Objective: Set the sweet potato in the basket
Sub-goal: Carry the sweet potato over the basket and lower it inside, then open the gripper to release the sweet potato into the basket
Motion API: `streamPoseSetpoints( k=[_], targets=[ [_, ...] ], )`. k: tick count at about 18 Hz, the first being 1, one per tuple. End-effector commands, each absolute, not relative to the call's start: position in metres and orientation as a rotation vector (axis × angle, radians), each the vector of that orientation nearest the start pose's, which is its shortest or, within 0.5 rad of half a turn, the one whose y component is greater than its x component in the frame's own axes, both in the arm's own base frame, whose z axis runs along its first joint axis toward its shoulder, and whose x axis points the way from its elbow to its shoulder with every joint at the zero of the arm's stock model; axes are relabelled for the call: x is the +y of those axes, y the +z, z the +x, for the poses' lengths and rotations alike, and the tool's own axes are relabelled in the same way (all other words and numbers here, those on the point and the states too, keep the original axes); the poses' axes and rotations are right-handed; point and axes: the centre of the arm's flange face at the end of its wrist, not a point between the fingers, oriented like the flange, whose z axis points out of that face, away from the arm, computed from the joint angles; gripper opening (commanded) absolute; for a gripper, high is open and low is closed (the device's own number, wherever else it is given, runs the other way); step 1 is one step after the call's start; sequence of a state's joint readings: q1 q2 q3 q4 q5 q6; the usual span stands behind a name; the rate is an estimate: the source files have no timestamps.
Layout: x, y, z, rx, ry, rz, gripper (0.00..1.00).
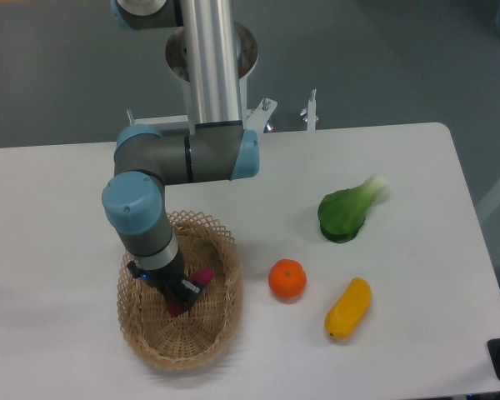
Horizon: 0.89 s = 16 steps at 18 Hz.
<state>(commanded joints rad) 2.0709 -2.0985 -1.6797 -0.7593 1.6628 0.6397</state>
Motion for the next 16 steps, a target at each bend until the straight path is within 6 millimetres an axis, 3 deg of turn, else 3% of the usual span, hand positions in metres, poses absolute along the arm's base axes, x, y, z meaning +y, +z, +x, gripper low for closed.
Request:
streamPoseSetpoints(
  k=[7,8,12,16],
  targets=[
    [0.625,0.213,-0.199,0.2,0.256,-3.032,0.45],
    [0.626,0.214,-0.199,0.202,0.259,-3.029,0.5],
    [0.628,0.221,-0.201,0.198,0.27,-3.015,0.88],
    [0.638,0.243,-0.207,0.192,0.303,-2.975,0.99]
  ],
)
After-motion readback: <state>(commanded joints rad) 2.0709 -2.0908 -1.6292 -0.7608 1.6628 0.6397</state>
